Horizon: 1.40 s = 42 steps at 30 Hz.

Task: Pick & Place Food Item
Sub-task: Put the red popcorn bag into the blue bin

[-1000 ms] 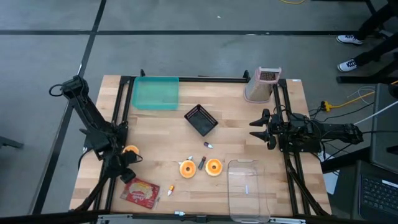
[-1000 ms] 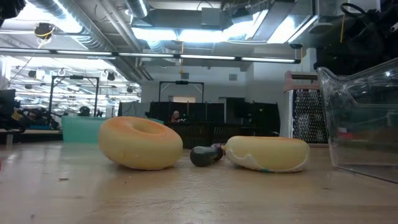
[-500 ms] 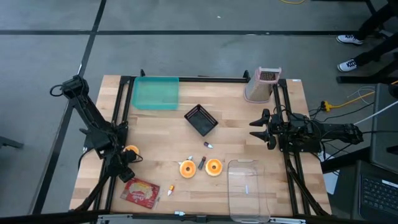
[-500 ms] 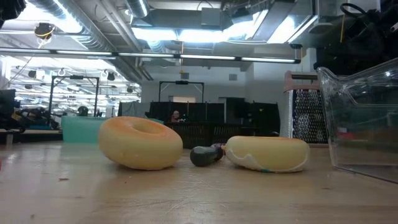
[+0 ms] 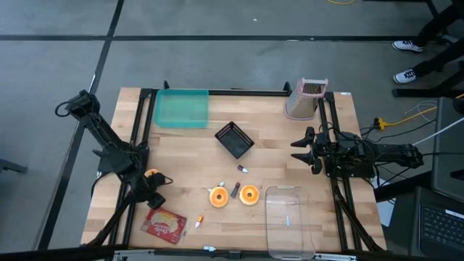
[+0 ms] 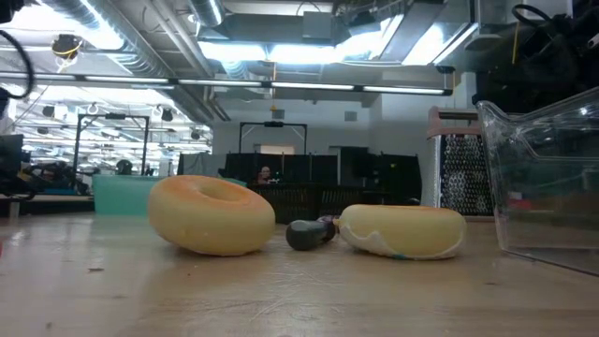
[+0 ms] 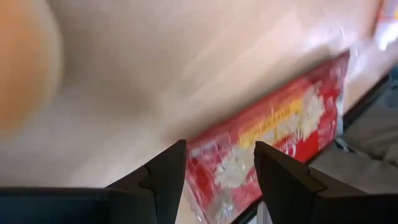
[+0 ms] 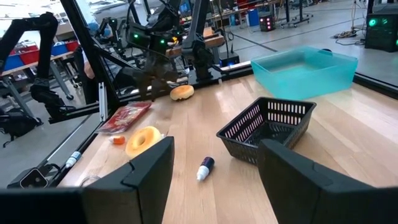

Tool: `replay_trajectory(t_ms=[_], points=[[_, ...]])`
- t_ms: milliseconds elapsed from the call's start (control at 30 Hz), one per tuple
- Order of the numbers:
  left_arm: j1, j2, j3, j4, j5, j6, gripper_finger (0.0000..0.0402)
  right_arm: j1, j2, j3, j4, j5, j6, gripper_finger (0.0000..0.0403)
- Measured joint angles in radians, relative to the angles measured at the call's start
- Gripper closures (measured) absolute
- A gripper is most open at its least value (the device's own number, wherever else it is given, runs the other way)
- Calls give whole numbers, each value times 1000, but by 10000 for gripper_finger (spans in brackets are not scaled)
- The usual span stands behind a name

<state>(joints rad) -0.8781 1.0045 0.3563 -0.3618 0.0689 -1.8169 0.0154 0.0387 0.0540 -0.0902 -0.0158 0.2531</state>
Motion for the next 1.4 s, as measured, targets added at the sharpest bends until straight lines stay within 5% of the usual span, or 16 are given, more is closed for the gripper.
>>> replay_trajectory(t_ms=[400, 967, 1400], points=[[7, 24, 0, -70, 119, 23, 217, 0, 0, 0, 1, 0, 0, 175], [44, 236, 7, 117, 256, 49, 221, 0, 0, 0, 0, 0, 0, 175], [89, 244, -2, 221, 246, 107, 393, 0, 0, 0, 0, 0, 0, 175]])
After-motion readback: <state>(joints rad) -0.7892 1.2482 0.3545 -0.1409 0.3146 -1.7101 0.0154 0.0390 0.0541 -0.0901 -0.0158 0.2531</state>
